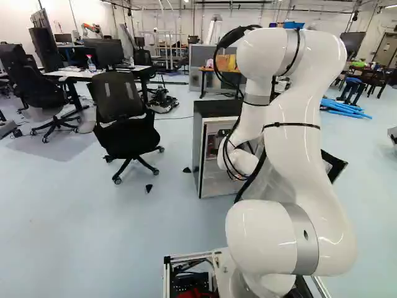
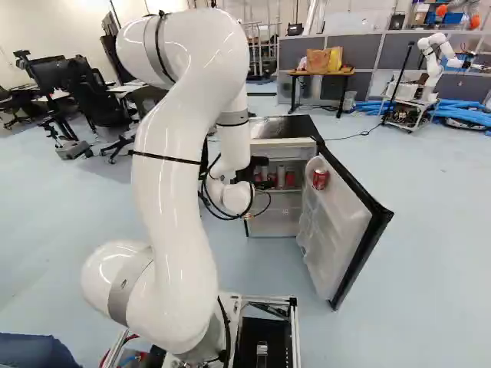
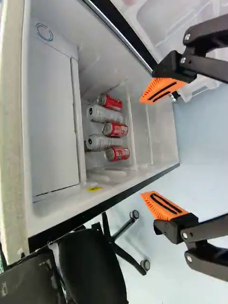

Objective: Grab a drink from the fridge

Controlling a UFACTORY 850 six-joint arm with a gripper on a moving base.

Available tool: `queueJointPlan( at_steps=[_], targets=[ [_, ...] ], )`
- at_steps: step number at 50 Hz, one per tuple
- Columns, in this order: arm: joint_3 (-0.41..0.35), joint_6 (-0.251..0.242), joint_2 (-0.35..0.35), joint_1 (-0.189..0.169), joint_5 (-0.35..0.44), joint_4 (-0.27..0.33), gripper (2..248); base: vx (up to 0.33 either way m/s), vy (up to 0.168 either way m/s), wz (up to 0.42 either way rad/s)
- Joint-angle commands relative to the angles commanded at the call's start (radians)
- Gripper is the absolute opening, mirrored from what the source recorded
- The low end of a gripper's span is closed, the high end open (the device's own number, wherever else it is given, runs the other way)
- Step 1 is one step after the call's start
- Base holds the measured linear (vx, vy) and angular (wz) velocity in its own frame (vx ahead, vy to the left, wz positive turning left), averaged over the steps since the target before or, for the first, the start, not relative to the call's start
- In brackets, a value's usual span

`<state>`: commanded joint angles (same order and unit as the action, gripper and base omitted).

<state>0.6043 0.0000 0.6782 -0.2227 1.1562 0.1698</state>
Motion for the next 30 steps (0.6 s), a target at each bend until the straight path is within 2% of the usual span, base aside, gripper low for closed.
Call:
queueJointPlan(
  at_steps=[30],
  targets=[
    [0.132, 0.0, 0.148, -0.012, 0.0, 0.0, 247, 0.0, 0.0, 0.0]
  ],
)
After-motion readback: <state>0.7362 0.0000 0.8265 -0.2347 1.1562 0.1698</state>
